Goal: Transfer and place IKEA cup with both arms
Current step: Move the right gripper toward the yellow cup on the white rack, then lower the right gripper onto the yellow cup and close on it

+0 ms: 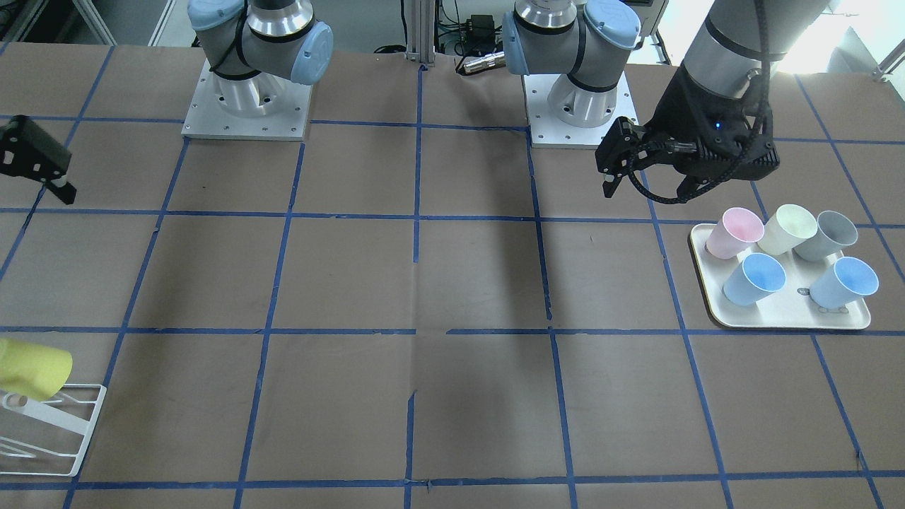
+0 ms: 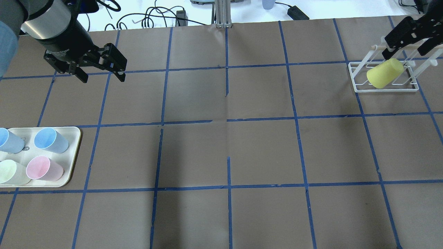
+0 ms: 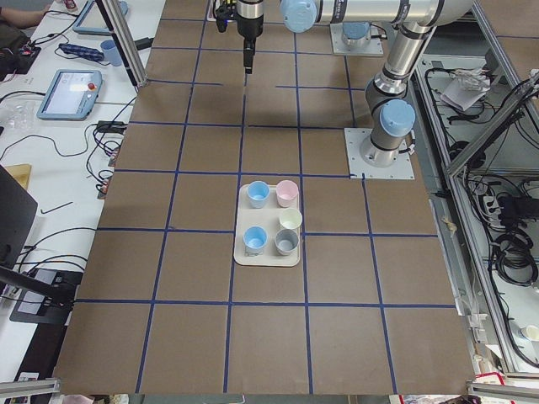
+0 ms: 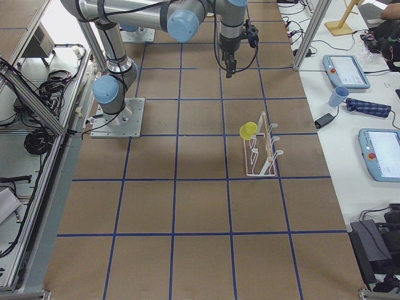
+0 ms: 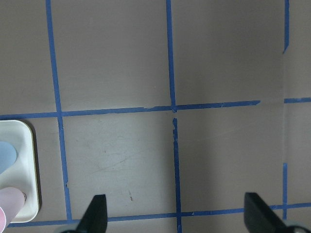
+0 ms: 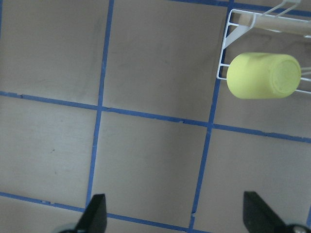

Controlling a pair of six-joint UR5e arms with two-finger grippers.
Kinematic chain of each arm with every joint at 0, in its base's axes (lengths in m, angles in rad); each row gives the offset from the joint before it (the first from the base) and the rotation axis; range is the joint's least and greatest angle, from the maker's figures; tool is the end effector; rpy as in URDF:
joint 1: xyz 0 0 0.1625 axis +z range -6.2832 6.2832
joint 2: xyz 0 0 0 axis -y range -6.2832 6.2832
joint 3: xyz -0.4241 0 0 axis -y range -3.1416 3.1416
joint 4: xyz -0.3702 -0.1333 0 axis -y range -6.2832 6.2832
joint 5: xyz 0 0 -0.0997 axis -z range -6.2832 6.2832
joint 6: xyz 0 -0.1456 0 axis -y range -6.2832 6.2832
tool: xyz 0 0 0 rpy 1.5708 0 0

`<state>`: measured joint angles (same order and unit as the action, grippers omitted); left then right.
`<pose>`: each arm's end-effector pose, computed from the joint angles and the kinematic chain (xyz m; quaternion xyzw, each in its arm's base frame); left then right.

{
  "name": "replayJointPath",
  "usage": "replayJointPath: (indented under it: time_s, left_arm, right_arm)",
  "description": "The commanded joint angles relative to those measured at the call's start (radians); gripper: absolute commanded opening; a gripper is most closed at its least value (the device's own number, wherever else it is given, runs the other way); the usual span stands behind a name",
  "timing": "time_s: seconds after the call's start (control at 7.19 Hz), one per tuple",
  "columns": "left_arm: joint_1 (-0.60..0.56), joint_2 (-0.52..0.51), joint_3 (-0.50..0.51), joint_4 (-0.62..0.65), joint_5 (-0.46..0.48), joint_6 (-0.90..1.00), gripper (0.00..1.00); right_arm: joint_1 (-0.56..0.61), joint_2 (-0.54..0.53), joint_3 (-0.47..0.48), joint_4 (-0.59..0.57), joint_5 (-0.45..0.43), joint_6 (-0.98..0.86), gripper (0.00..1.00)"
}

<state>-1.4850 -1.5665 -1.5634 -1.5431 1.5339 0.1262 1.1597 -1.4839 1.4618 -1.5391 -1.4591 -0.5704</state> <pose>-0.0976 -0.4838 0.4495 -0.0206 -0.9994 0.0215 0.0163 -0.0648 -0.5229 0.4475 -0.0792 0.9953 -0.0221 0.0515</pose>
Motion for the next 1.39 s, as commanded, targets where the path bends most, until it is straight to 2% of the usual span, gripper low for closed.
replayJointPath:
  time_s: [0.0,0.28,0.7,0.97,1.25]
  left_arm:
    - [0.0,0.002,0.0,0.0,0.0,0.0,1.0]
    - [0.0,-0.001,0.0,0.001,0.0,0.0,1.0]
    - [0.0,-0.001,-0.001,0.001,0.0,0.0,1.0]
    - [0.0,-0.006,0.002,0.003,0.0,0.0,1.0]
    - [0.0,0.003,-0.003,0.001,0.0,0.001,1.0]
  right_arm:
    - [-0.093,0.091,-0.008,-0.089,0.011,-0.136,1.0]
    - [-0.107,0.125,0.008,-0.128,0.011,-0.373,1.0]
    - [-0.109,0.184,0.032,-0.26,0.029,-0.737,1.0]
    - [-0.109,0.235,0.037,-0.326,0.036,-0.847,1.0]
    - [-0.109,0.267,0.037,-0.331,0.054,-0.855,1.0]
